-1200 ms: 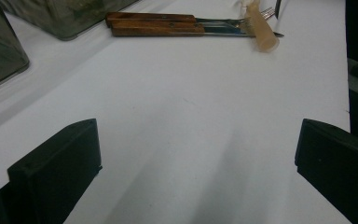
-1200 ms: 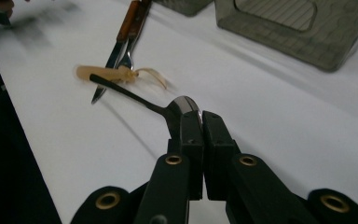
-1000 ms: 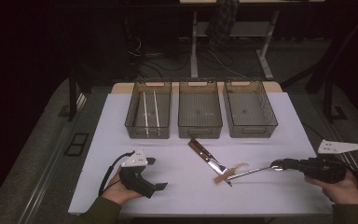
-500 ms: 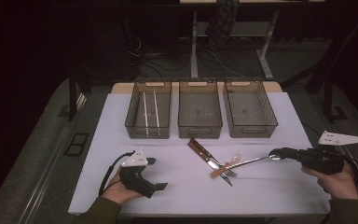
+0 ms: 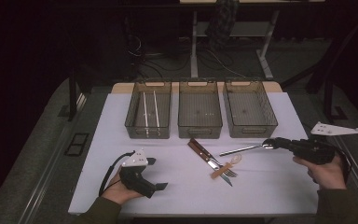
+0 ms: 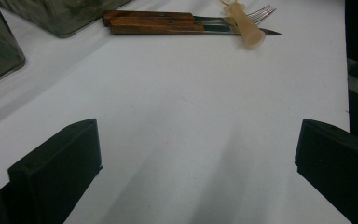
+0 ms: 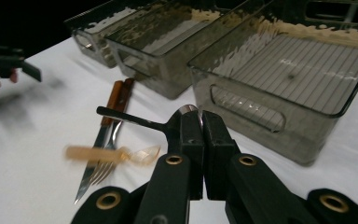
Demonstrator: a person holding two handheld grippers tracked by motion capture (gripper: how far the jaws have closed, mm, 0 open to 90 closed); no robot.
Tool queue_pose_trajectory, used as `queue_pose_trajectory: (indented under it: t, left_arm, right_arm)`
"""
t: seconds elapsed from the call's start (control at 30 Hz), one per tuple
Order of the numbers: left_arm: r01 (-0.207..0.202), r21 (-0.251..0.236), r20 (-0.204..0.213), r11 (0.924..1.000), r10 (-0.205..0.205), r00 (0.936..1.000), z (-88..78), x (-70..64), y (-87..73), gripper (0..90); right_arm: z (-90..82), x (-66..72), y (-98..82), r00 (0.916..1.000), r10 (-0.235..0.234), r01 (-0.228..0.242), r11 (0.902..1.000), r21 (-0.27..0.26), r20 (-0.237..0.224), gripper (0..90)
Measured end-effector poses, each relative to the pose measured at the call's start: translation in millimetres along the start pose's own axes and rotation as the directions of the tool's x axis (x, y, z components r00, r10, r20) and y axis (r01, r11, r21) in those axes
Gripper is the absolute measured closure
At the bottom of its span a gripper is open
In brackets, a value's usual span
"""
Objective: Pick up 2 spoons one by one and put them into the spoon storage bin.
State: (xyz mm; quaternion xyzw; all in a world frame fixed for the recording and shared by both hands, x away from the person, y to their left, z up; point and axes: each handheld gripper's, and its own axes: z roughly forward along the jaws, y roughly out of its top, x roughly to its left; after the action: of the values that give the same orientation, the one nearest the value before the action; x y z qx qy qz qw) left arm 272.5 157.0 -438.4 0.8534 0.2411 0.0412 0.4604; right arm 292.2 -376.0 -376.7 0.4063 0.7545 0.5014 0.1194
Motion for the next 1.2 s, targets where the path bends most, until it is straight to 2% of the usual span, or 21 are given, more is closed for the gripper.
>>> queue_pose_trajectory:
  t: [0.3, 0.53, 0.7, 0.9, 1.2]
  left_arm:
    - [0.0, 0.002, 0.004, 1.0, 0.0, 1.0, 0.4, -0.3, 0.0, 0.0]
    - [0.0, 0.003, 0.007, 1.0, 0.0, 1.0, 1.1, -0.5, 0.1, 0.0]
    - [-0.001, 0.001, 0.008, 1.0, 0.001, 1.0, 1.0, -1.3, 0.4, 0.0]
    - [-0.005, -0.002, 0.013, 1.0, 0.005, 0.9999, 1.7, -1.9, 1.0, 0.0]
    - [-0.013, -0.004, 0.013, 0.9999, 0.013, 0.9998, 1.8, -2.5, 1.7, 0.0]
  right_arm:
    - [19.5, -0.7, 18.8, 0.9988, 0.012, -0.011, 0.9997, -0.024, 0.047, 88.1]
    - [40.2, -0.5, 39.0, 0.9947, 0.024, -0.02, 0.999, -0.041, 0.1, 88.0]
    - [57.3, 0.8, 56.3, 0.9949, 0.04, -0.034, 0.9969, -0.072, 0.092, 88.0]
    - [82.1, 6.7, 82.8, 0.9952, 0.018, -0.014, 0.999, -0.043, 0.096, 88.0]
    - [132.0, 18.2, 109.6, 0.9963, -0.032, 0.028, 0.9982, 0.053, 0.08, 87.8]
